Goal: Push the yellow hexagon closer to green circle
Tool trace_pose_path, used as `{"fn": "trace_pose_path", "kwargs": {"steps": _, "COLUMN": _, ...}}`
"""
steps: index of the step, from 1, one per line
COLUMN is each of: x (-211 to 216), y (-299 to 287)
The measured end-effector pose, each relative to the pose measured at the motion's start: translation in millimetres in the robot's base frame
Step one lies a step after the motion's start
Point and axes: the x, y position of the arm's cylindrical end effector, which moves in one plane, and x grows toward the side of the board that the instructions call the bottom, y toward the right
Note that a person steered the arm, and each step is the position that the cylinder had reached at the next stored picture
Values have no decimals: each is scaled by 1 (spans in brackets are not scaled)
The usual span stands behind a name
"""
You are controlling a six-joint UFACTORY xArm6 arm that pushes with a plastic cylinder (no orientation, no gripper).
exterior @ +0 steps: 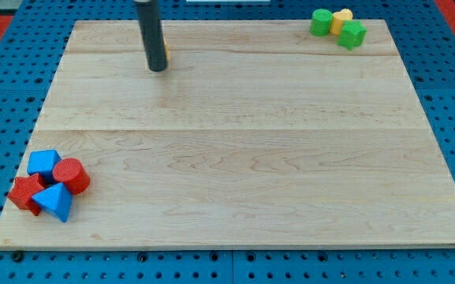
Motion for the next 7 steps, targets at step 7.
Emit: {"fn": "trace_pose_path", "kwargs": {"steps": 7, "x": -38, "y": 149}}
